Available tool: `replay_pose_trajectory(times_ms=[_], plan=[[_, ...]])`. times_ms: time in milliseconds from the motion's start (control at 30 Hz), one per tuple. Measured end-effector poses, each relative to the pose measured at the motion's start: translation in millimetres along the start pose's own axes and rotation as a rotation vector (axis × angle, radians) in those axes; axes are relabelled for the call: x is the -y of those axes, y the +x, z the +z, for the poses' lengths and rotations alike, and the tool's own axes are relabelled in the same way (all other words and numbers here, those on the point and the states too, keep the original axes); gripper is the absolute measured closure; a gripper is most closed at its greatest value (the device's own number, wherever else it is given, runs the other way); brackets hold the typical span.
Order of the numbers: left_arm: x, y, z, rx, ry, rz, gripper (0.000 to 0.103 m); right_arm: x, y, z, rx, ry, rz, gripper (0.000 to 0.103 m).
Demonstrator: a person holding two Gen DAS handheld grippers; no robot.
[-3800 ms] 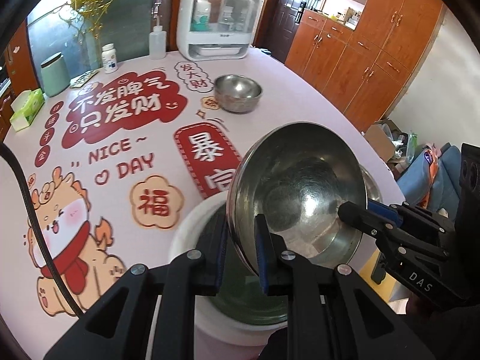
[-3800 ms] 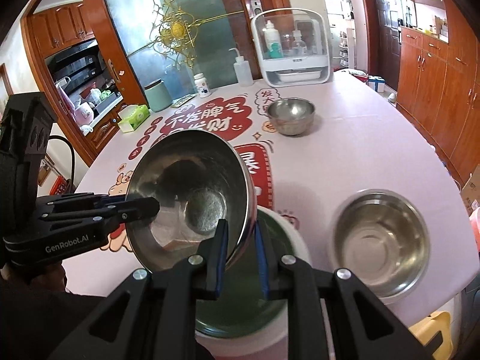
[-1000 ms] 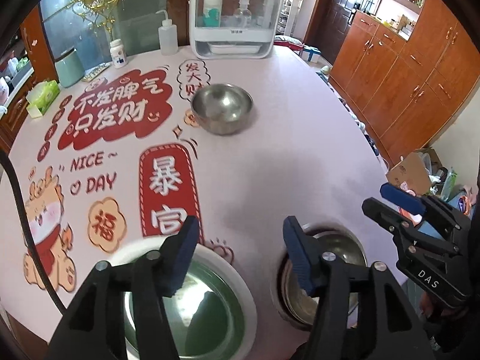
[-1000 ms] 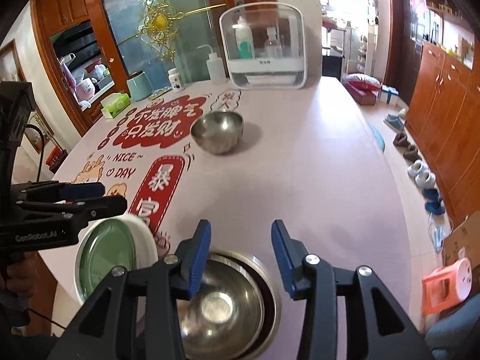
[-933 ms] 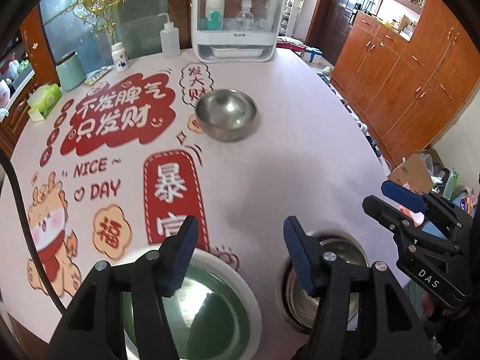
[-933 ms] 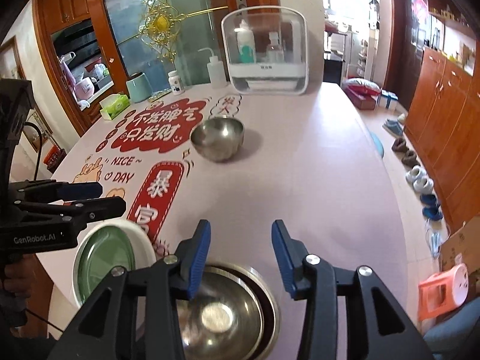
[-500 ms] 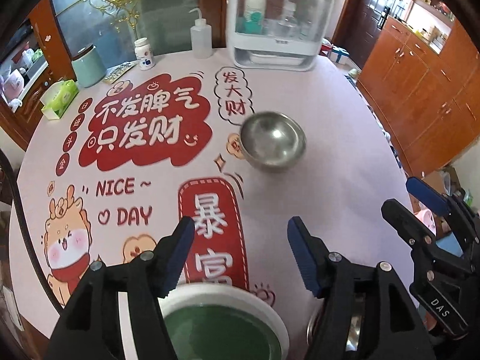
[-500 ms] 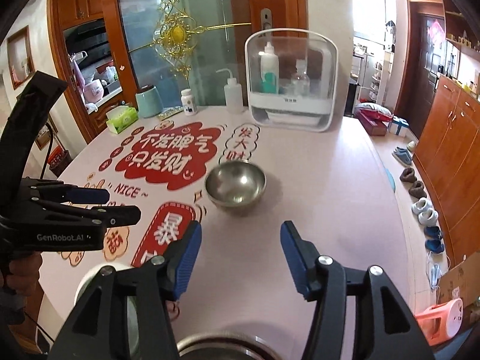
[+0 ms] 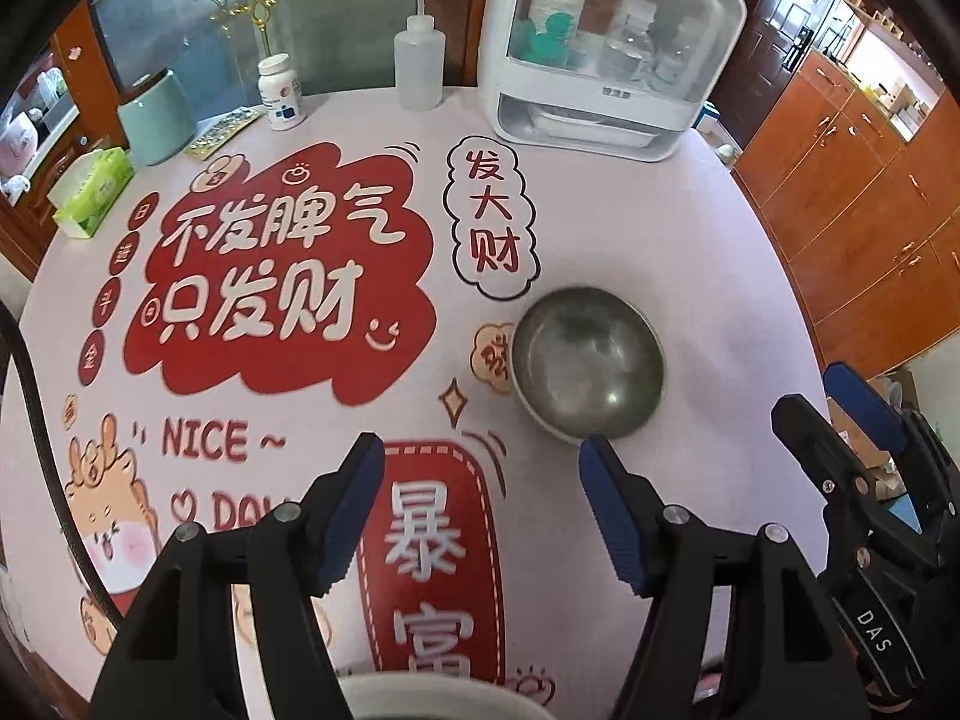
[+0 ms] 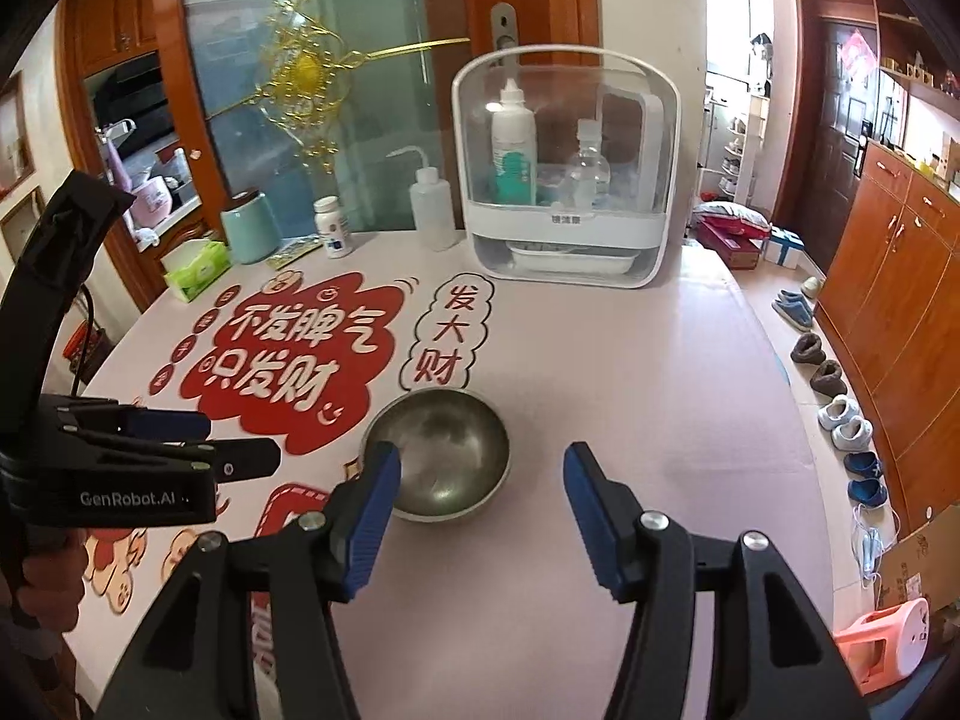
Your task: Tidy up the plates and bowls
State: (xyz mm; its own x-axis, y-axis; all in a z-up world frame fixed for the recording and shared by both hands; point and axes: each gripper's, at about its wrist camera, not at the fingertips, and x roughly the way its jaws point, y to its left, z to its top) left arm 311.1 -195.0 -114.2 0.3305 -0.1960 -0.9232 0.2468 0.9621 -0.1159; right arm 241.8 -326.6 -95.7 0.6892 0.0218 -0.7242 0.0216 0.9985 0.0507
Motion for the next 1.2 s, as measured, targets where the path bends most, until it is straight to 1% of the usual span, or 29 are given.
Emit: replay_pose_trajectory(times_ms=[100,200,333,500,700,800,833,933,967,1000,1067,1133,1200], plan=[[-0.3,19.7,8.6,-0.018,-0.007,-0.015,0.037,4.8,19.4,2.3,-0.024,0.028,-0.004,0.046],[1.2,35.5,12.7,-0.019,-0.009,-0.039,0.037,10.0,37.9,-1.3,-0.062,0.059,-0.027,0.046],[1.0,55.2,14.6,-0.03,-0.014,-0.041,0.037,14.1,58.0,-11.1,-0.109,0.108,0.001,0.046],[-2.3,80.6,14.4,-0.068,-0.021,-0.048,0.037,11.8,73.1,-22.1,-0.134,0.143,0.017,0.046],[-5.7,100.3,11.2,-0.097,-0.035,-0.066,0.037,9.9,85.8,-30.4,-0.163,0.16,0.026,0.046],[-8.3,104.8,9.0,-0.1,-0.046,-0.09,0.037,11.5,91.1,-33.9,-0.176,0.171,0.021,0.046],[-9.1,105.8,8.6,-0.102,-0.05,-0.1,0.037,12.2,92.0,-34.9,-0.179,0.177,0.022,0.048],[-10.4,111.0,8.0,-0.109,-0.051,-0.109,0.043,13.6,94.8,-36.4,-0.188,0.191,0.028,0.055],[-10.4,112.6,7.3,-0.115,-0.05,-0.105,0.047,14.3,96.0,-37.1,-0.192,0.196,0.028,0.059],[-10.6,114.2,6.3,-0.121,-0.05,-0.099,0.052,14.9,97.1,-37.4,-0.196,0.199,0.027,0.061],[-11.4,118.2,4.3,-0.138,-0.055,-0.095,0.056,15.5,98.9,-38.5,-0.203,0.205,0.031,0.065],[-11.5,120.5,2.9,-0.147,-0.061,-0.105,0.06,15.0,99.4,-39.0,-0.205,0.205,0.039,0.069],[-9.8,120.6,1.7,-0.144,-0.058,-0.117,0.068,14.1,99.3,-38.9,-0.2,0.201,0.047,0.071]])
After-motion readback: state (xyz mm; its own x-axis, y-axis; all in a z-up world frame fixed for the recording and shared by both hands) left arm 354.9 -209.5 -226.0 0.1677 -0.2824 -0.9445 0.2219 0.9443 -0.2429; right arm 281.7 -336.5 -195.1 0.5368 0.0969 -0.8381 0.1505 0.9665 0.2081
